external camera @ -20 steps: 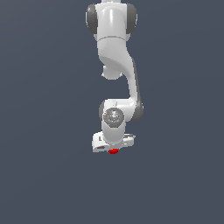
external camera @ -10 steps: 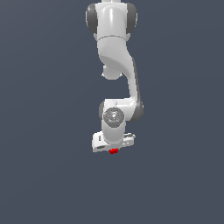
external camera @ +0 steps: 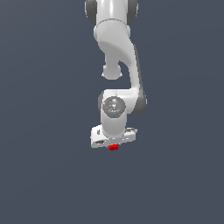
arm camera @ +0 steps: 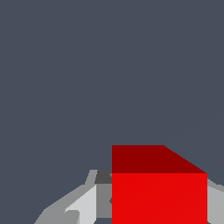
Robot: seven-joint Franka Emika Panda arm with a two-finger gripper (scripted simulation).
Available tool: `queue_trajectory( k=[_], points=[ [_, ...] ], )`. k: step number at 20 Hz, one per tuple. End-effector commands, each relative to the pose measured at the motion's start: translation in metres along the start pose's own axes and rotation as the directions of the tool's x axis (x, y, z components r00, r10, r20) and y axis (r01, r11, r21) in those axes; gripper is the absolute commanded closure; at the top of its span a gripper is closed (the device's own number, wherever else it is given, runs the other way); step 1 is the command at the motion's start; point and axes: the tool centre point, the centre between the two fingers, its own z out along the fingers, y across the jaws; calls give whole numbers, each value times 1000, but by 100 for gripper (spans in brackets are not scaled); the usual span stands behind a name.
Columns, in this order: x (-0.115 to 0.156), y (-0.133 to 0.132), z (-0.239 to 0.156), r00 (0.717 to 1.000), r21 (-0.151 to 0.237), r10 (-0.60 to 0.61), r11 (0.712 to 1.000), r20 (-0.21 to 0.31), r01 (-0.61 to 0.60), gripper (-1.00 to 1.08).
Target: Stack the red cube on top of the green cube.
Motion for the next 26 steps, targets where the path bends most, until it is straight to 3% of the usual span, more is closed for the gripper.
queue_trajectory(
  k=[1,9,18,26],
  points=[
    [0,0,-19,1000,0,0,1000,-2,0,108],
    [1,0,-48,1000,0,0,1000,-2,0,108],
    [-3,-1,-46,1000,0,0,1000,-3,0,108],
    [-24,-4,-38,1000,0,0,1000,-3,0,108]
  ],
)
